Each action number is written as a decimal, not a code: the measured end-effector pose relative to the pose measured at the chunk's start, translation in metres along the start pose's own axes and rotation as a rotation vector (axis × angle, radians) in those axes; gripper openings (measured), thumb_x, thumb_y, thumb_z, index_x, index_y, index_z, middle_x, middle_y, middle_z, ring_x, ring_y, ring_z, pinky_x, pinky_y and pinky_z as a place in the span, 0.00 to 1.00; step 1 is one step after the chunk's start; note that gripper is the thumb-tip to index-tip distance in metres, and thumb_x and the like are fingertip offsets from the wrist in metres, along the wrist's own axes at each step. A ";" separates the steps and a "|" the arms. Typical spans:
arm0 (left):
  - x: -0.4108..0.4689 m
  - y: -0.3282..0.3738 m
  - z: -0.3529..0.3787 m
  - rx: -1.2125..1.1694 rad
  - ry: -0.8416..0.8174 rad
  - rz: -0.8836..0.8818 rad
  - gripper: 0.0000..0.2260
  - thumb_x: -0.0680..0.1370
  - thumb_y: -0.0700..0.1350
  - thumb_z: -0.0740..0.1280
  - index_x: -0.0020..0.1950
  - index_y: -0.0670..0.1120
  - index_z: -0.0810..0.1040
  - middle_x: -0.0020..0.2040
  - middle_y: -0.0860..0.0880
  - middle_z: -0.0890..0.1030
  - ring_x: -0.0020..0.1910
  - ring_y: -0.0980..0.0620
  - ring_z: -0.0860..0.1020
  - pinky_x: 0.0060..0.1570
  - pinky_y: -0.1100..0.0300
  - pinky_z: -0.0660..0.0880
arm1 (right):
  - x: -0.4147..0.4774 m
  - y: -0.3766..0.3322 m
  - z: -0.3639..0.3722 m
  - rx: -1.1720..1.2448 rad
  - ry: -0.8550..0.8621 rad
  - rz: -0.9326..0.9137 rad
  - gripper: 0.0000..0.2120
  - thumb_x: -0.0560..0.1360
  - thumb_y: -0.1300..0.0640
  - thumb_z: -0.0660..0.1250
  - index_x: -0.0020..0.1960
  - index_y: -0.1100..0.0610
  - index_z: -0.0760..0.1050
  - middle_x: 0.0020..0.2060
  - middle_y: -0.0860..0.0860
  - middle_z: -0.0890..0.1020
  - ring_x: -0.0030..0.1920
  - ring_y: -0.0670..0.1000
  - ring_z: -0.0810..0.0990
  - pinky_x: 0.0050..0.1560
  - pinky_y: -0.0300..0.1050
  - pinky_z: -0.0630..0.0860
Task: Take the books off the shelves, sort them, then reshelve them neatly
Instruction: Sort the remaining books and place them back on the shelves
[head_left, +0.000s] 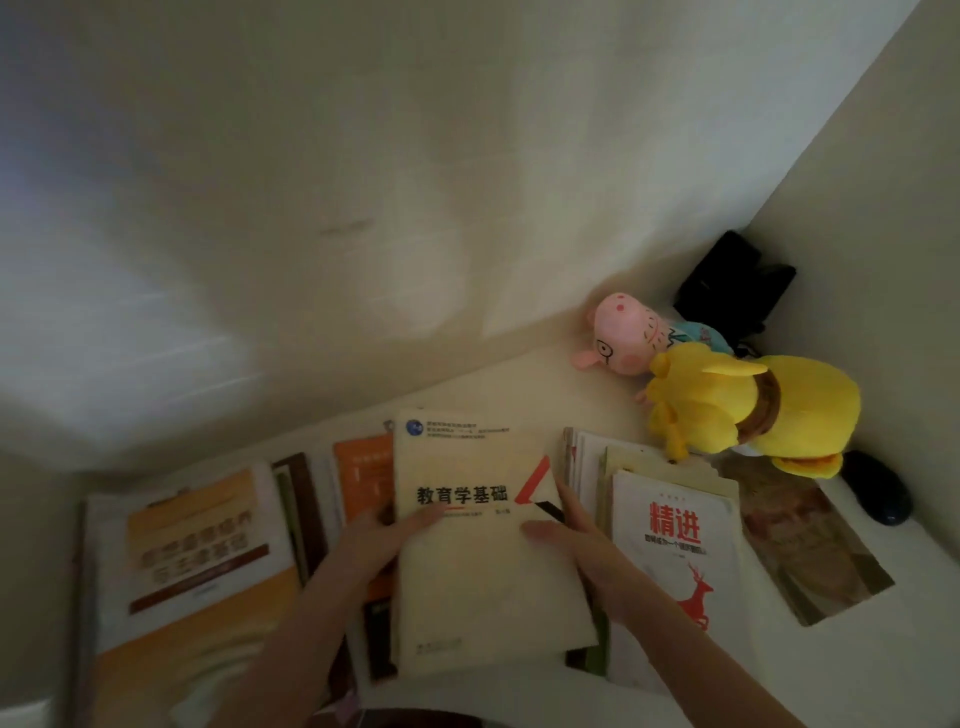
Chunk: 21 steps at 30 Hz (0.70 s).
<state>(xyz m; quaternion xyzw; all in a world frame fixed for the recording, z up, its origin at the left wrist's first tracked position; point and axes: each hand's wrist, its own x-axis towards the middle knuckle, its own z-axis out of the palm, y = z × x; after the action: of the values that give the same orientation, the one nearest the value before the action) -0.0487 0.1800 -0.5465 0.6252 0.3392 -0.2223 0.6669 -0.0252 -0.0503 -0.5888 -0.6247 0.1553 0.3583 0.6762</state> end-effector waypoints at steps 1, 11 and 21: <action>-0.001 0.001 0.000 -0.001 0.007 0.016 0.23 0.66 0.51 0.76 0.59 0.46 0.79 0.53 0.48 0.83 0.49 0.49 0.81 0.50 0.56 0.77 | -0.003 0.000 0.000 -0.010 0.024 0.019 0.25 0.69 0.54 0.75 0.61 0.38 0.70 0.54 0.53 0.83 0.52 0.59 0.83 0.56 0.63 0.78; 0.007 -0.013 0.009 0.227 0.027 0.082 0.11 0.81 0.42 0.58 0.58 0.47 0.79 0.55 0.48 0.80 0.52 0.52 0.77 0.44 0.62 0.69 | -0.004 -0.011 -0.009 -0.017 0.124 0.084 0.28 0.68 0.56 0.73 0.66 0.48 0.71 0.48 0.57 0.85 0.44 0.61 0.85 0.39 0.56 0.81; -0.006 -0.017 -0.039 0.269 0.253 0.244 0.18 0.83 0.51 0.54 0.73 0.53 0.63 0.67 0.49 0.72 0.65 0.51 0.71 0.66 0.59 0.67 | 0.003 -0.010 0.010 -0.028 0.051 0.054 0.22 0.70 0.61 0.72 0.62 0.49 0.73 0.51 0.57 0.84 0.49 0.63 0.84 0.51 0.64 0.79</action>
<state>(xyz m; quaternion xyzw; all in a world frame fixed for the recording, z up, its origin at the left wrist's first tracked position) -0.0718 0.2157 -0.5538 0.7680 0.3090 -0.1030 0.5515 -0.0185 -0.0390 -0.5819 -0.6386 0.1842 0.3627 0.6532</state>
